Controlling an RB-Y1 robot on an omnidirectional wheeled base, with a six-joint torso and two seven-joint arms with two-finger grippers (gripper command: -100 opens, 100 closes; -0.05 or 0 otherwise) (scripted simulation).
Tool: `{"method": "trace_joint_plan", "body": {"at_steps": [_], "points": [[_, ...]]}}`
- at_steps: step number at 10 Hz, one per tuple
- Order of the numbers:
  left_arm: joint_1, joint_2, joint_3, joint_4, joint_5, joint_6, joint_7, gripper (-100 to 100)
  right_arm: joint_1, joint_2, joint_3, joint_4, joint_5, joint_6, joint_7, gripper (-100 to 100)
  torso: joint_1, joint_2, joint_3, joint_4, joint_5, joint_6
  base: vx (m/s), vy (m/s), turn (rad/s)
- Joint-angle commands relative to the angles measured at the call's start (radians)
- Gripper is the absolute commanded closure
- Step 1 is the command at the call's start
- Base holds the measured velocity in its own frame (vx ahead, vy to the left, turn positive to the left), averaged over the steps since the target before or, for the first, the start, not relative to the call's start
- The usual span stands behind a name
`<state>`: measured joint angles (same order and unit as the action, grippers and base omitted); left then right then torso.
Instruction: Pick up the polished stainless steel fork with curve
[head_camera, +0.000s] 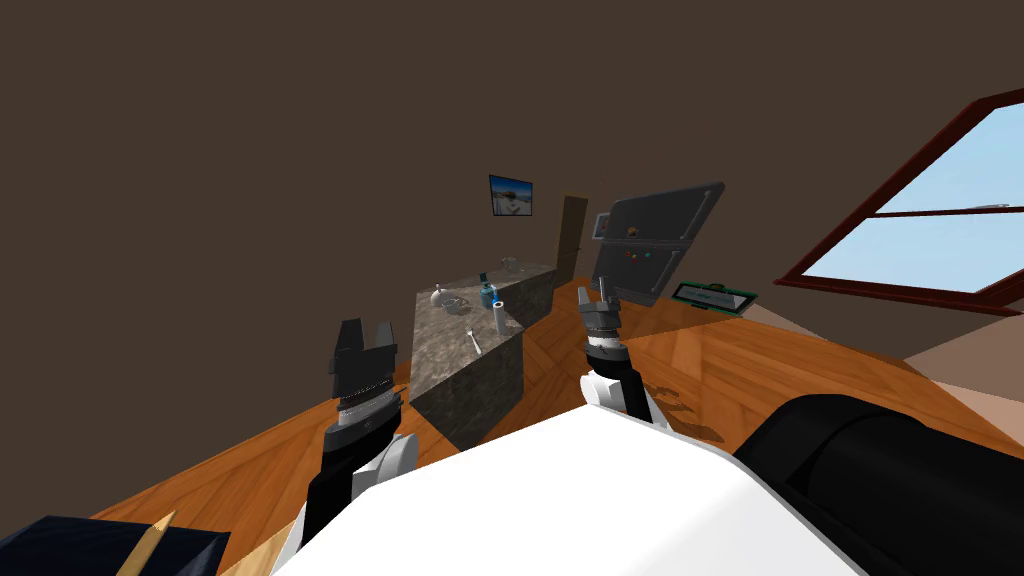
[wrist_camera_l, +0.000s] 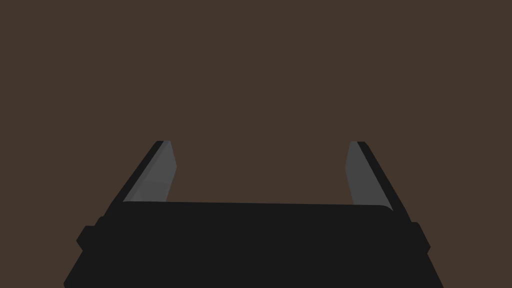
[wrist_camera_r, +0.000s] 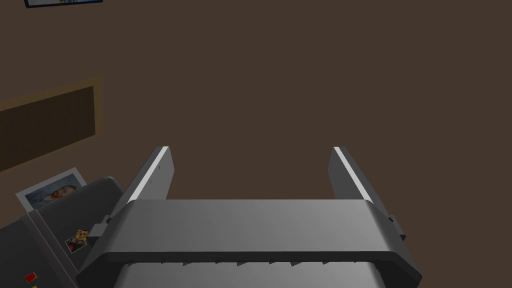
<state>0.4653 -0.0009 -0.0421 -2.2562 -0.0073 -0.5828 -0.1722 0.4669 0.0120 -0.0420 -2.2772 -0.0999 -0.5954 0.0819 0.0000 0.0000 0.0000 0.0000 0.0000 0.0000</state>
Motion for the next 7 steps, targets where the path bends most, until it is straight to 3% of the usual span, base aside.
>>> {"method": "trace_joint_plan", "body": {"at_steps": [1,6,7], "points": [[-0.004,0.048,0.000,0.001,0.019,0.007,0.001,-100,0.000,0.000,0.000,0.000,0.000,0.000,0.000,0,0.000,0.000,0.000,0.000,0.000,0.000,-0.019,0.003,0.007],[-0.017,0.197,0.002,0.010,0.105,0.057,0.003,-100,0.000,0.000,0.000,0.000,0.000,0.000,0.000,0,0.001,0.003,0.002,0.001,0.000,0.000,-0.041,0.008,-0.006],[-0.017,0.205,0.002,0.010,0.105,0.057,0.003,-100,0.000,0.000,0.000,0.000,0.000,0.000,0.000,0,0.001,0.003,0.002,0.001,0.000,0.000,-0.031,0.000,-0.007]]}}
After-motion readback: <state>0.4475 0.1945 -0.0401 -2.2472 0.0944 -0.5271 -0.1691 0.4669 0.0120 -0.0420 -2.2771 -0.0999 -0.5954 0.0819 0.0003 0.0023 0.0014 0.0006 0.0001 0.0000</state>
